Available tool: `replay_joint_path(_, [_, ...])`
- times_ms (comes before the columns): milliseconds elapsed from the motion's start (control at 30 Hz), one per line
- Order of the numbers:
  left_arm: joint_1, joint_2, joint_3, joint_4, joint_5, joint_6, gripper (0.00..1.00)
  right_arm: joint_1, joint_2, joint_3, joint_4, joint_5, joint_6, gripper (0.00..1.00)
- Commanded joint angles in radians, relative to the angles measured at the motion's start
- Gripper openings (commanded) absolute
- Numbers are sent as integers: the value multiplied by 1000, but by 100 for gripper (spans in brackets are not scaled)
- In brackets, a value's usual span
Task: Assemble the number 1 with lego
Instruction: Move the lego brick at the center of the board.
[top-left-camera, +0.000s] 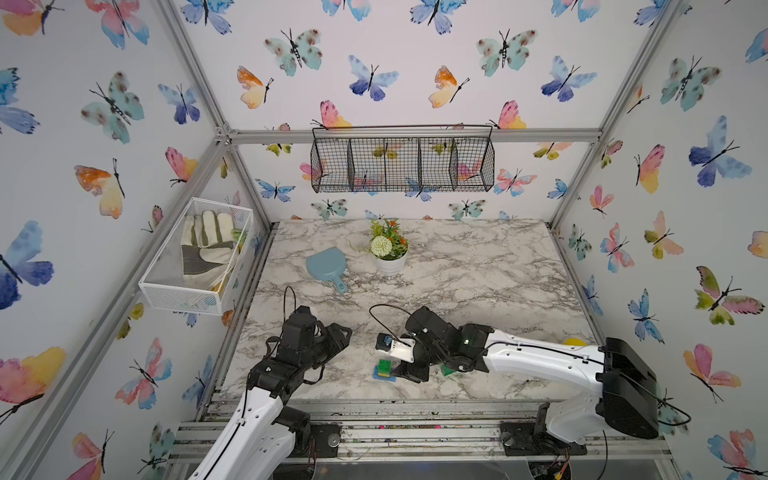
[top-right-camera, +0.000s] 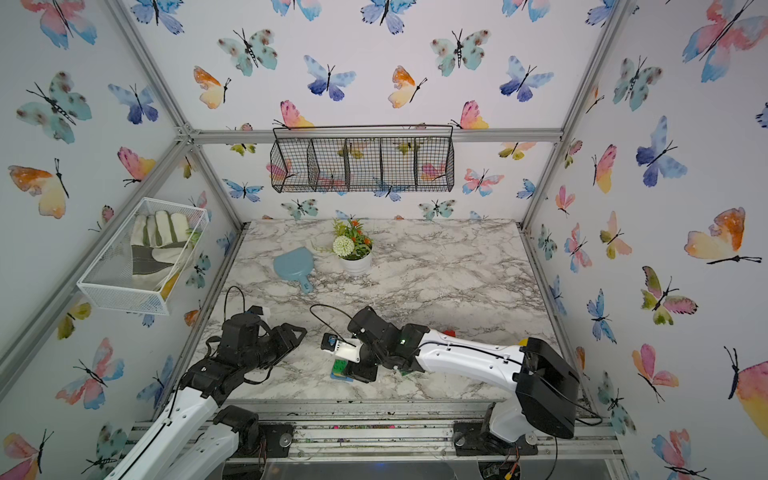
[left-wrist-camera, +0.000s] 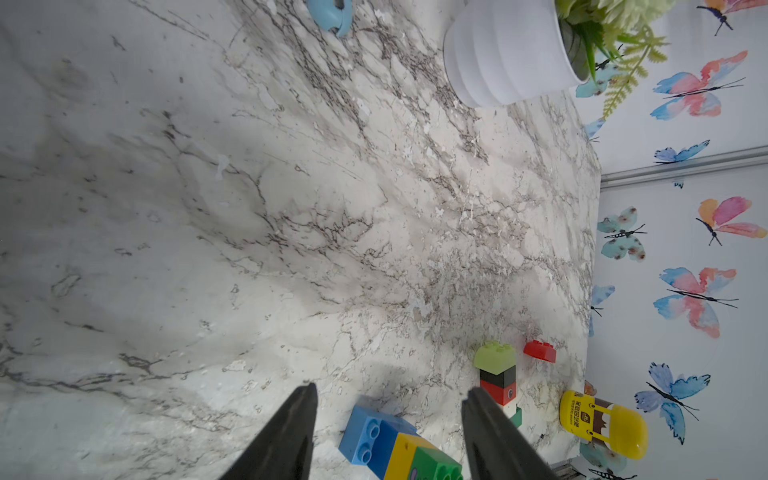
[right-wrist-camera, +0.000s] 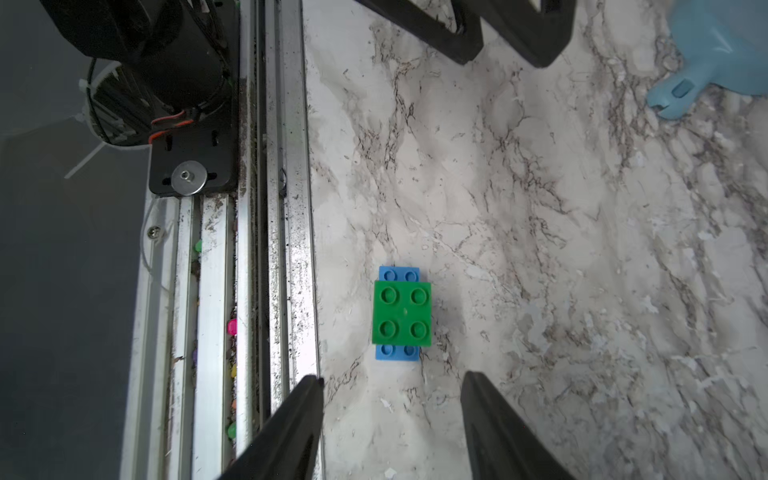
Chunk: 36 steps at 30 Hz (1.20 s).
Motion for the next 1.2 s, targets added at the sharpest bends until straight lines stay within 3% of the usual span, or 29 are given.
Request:
replay_joint_path(0, [10,-11,2,-39,-1,10,62,6,34,26,39,-25,-64,61])
replay_joint_path(400, [15,8,91,-153,8,93,62,6,171,59,88,-29,34,60])
replay_joint_path(733, [17,25,145,-199,-7,141,61,8,220,78,86,-53,64,47])
replay_joint_path(967, [21,24,142,-199,-10,146,61,9,207,92,46,-32,10,32])
replay_joint_path(1167, [27,24,145,-196,-12,153,61,1,185,105,12,-21,-89,30])
